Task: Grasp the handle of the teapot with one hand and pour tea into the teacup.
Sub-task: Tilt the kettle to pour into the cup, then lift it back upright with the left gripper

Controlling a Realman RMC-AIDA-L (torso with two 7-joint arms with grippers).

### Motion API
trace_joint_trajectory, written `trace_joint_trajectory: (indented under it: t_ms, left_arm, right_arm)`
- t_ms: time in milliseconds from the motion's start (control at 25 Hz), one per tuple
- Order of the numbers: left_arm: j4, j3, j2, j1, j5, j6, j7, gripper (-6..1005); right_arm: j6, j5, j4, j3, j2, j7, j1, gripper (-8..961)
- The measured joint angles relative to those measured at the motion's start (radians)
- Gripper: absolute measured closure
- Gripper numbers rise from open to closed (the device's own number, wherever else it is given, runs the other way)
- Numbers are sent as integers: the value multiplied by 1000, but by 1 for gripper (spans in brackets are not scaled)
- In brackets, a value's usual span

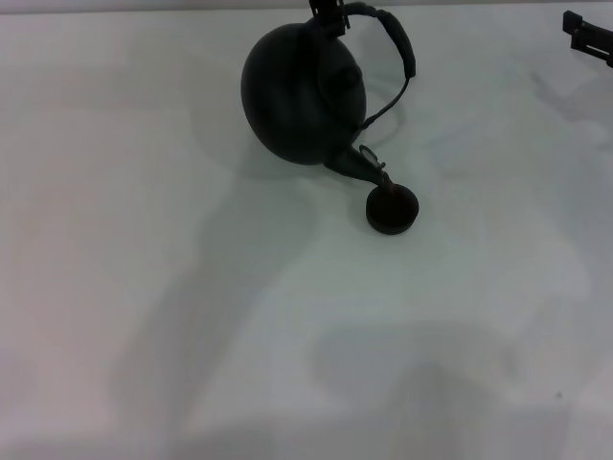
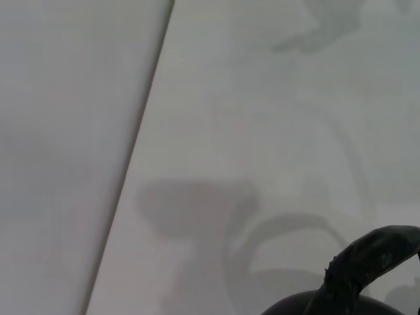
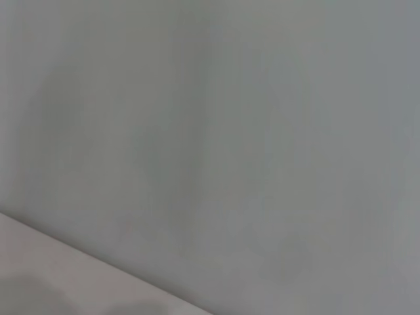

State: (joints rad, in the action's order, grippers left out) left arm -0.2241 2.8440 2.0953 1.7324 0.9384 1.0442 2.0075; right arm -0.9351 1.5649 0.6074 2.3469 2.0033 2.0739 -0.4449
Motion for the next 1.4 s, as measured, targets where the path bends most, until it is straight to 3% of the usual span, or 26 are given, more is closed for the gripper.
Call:
trace_joint_trajectory:
  t_ms: [1400]
  left_arm:
    - [23,0,-1,21,28,-11,28,835]
  right_arm:
    - [5,-23,0,0,0,12,9,124]
